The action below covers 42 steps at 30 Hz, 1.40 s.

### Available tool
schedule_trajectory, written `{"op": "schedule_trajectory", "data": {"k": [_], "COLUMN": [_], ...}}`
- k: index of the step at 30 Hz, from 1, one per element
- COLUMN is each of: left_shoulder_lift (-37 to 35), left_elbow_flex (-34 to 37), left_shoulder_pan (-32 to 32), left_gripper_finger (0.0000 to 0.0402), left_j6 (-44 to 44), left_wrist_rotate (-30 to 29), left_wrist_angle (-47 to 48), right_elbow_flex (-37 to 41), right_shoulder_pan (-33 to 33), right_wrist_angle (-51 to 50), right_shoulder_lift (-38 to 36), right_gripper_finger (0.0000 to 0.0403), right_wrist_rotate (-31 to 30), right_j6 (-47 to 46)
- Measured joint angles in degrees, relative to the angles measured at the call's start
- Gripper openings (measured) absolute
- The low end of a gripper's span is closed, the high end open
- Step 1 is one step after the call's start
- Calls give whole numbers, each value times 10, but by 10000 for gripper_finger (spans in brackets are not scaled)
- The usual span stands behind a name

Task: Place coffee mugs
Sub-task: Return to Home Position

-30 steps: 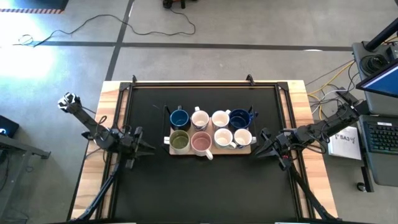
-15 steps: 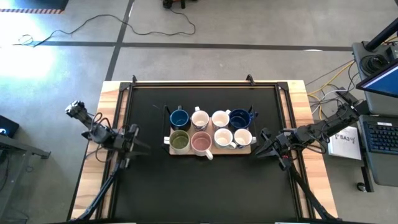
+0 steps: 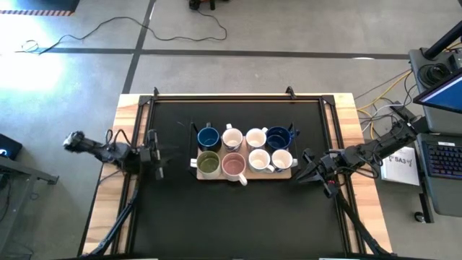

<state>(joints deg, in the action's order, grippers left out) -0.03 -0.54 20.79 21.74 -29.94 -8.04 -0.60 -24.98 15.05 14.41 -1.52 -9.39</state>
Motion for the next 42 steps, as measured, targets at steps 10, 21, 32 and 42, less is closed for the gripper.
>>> {"op": "schedule_trajectory", "data": {"k": [10, 21, 32, 42], "left_shoulder_lift": [1, 7, 14, 14], "left_elbow_flex": [-1, -3, -4, -5], "left_shoulder_pan": [-128, -128, -128, -128], "left_gripper_finger": [100, 100, 100, 100], "left_j6": [-48, -49, -49, -49], "left_wrist_rotate": [74, 76, 76, 76], "left_wrist_angle": [-7, -5, -5, -5], "right_elbow_flex": [0, 0, 0, 0], "right_shoulder_pan": [0, 0, 0, 0], "right_wrist_angle": [0, 0, 0, 0], "right_shoulder_lift": [0, 0, 0, 0], "right_gripper_finger": [59, 59, 59, 59], "right_wrist_rotate": [0, 0, 0, 0], "right_j6": [0, 0, 0, 0]}}
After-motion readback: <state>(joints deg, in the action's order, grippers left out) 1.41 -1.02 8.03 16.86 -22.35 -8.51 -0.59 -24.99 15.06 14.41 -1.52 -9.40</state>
